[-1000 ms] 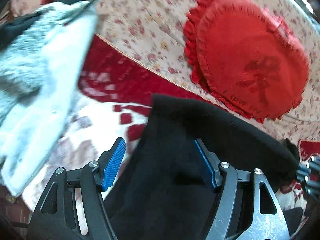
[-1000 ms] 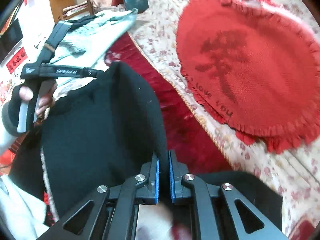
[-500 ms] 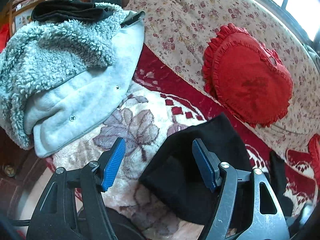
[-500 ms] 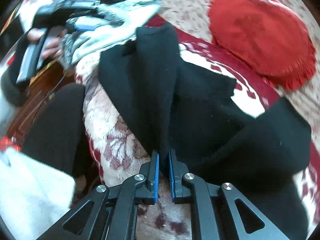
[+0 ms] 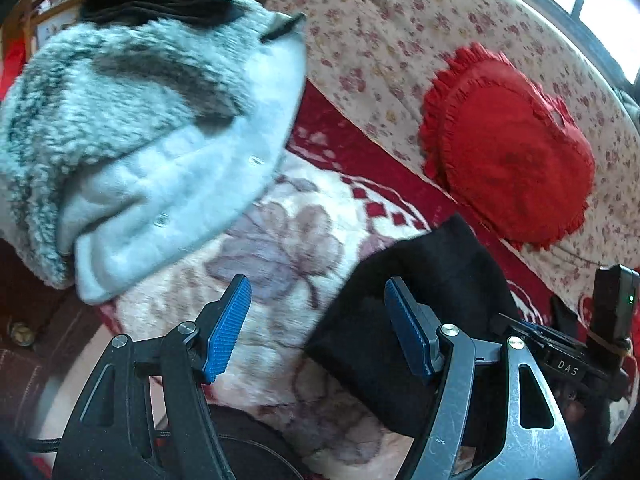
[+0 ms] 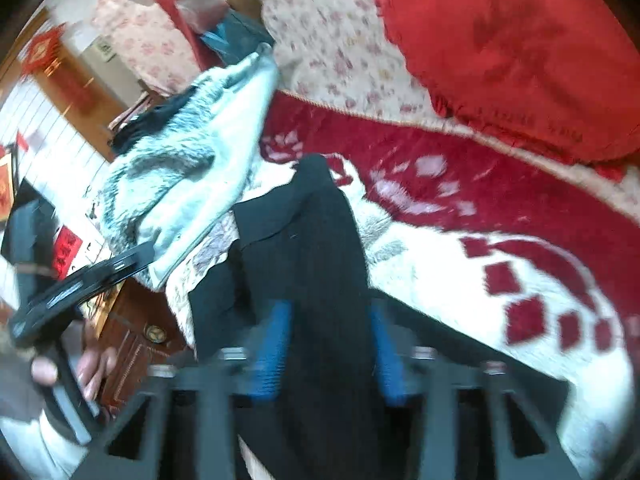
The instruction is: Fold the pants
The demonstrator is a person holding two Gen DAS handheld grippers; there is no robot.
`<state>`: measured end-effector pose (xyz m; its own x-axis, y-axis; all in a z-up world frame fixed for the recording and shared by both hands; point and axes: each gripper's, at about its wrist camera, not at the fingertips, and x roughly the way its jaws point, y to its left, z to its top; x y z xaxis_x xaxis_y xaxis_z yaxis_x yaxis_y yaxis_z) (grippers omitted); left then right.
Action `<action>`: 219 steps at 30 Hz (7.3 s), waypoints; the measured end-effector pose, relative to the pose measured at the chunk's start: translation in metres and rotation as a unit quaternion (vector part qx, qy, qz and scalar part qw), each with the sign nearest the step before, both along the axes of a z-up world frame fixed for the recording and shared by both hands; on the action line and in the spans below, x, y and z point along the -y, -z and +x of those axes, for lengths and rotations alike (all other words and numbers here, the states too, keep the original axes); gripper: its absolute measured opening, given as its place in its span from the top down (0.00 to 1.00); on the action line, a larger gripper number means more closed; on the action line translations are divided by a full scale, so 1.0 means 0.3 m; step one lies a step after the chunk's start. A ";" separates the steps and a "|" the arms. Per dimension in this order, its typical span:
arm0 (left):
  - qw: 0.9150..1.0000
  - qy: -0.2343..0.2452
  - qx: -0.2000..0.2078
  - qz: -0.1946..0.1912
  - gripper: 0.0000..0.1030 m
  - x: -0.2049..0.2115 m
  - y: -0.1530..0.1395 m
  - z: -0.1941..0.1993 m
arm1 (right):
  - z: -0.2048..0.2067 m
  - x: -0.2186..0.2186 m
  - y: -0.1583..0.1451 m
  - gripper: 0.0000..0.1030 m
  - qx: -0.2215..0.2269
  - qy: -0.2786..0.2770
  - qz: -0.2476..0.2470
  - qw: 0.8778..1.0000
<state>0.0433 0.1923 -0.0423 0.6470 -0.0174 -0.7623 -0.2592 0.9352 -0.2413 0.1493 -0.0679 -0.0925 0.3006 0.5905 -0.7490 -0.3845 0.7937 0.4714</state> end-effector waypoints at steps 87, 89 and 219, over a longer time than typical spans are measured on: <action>0.994 0.094 -0.015 0.053 0.32 0.331 0.057 -0.009 | -0.043 0.562 0.025 0.76 -0.011 0.256 -0.243 0.935; 0.994 0.096 -0.014 0.049 0.32 0.337 0.056 -0.009 | -0.103 0.643 -0.031 0.95 -0.008 0.278 -0.199 0.940; 0.771 0.630 -0.060 0.070 0.78 1.911 0.169 -0.070 | -0.846 1.117 -0.008 0.83 -0.037 0.431 -0.005 0.902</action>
